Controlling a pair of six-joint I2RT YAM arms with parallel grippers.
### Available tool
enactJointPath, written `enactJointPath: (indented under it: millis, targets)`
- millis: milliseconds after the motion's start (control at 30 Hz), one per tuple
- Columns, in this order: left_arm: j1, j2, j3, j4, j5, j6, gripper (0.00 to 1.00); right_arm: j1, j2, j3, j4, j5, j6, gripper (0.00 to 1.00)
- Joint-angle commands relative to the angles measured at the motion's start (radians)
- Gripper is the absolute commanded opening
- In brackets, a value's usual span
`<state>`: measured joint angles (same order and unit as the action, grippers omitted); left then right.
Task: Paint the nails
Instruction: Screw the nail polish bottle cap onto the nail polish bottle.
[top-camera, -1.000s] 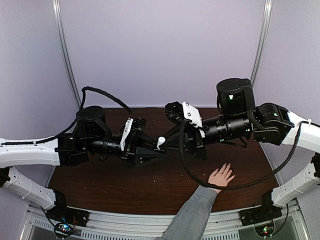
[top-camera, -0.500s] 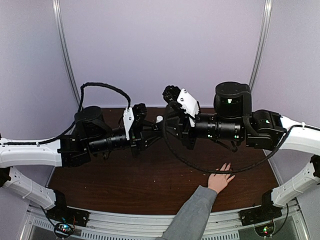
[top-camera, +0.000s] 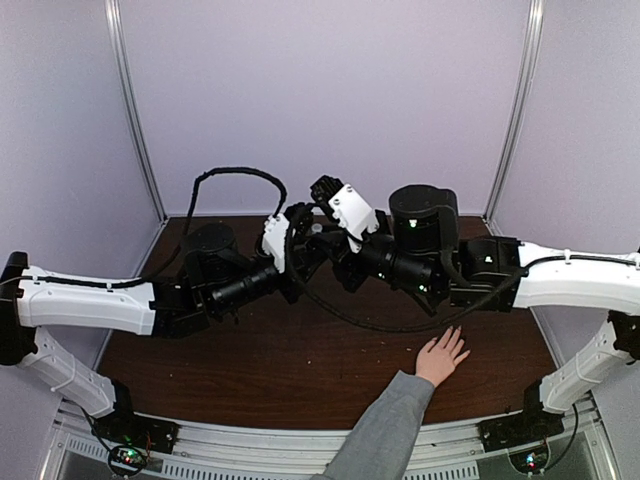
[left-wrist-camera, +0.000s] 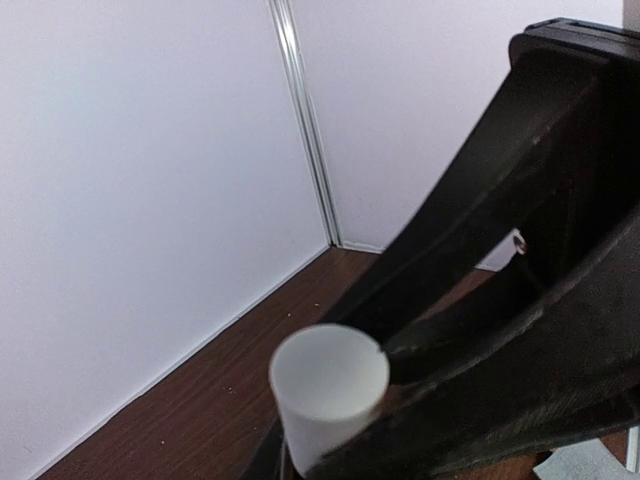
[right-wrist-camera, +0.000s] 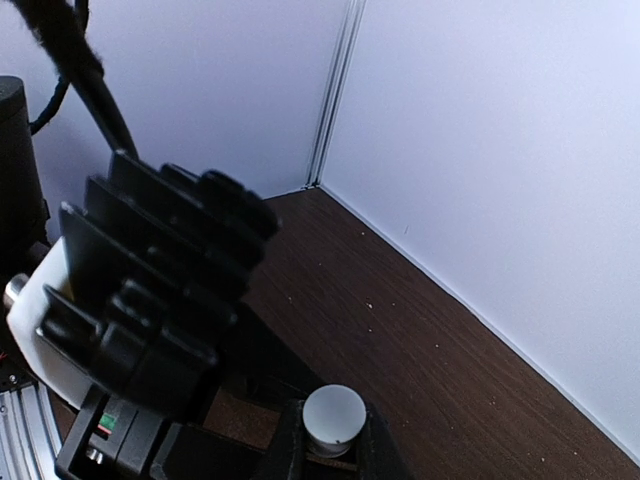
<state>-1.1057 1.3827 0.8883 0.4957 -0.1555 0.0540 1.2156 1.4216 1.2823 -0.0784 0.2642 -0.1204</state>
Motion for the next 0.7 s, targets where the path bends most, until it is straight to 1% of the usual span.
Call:
enactJointPath:
  millis: [0, 167, 200, 267, 333, 500, 667]
  targets:
    - [-0.004, 0.017, 0.040, 0.131, -0.069, -0.031, 0.00, 0.000, 0.016, -0.026, 0.063, 0.095, 0.026, 0.00]
    - [-0.005, 0.001, 0.027, 0.130, -0.056, -0.037, 0.00, -0.002, 0.002, -0.042, 0.066, 0.119, 0.038, 0.00]
    - [-0.005, -0.004, 0.024, 0.124, -0.051, -0.036, 0.00, -0.002, -0.004, -0.045, 0.064, 0.119, 0.039, 0.04]
    - [-0.005, -0.017, 0.018, 0.112, -0.038, -0.035, 0.00, -0.005, -0.023, -0.052, 0.063, 0.113, 0.039, 0.17]
    - [-0.004, -0.028, 0.013, 0.096, -0.022, -0.031, 0.00, -0.007, -0.045, -0.062, 0.065, 0.084, 0.039, 0.28]
    - [-0.005, -0.038, 0.011, 0.062, 0.002, -0.030, 0.00, -0.009, -0.099, -0.088, 0.055, -0.054, 0.010, 0.43]
    - [-0.005, -0.053, -0.002, 0.048, 0.045, -0.034, 0.00, -0.010, -0.158, -0.087, -0.023, -0.173, -0.038, 0.58]
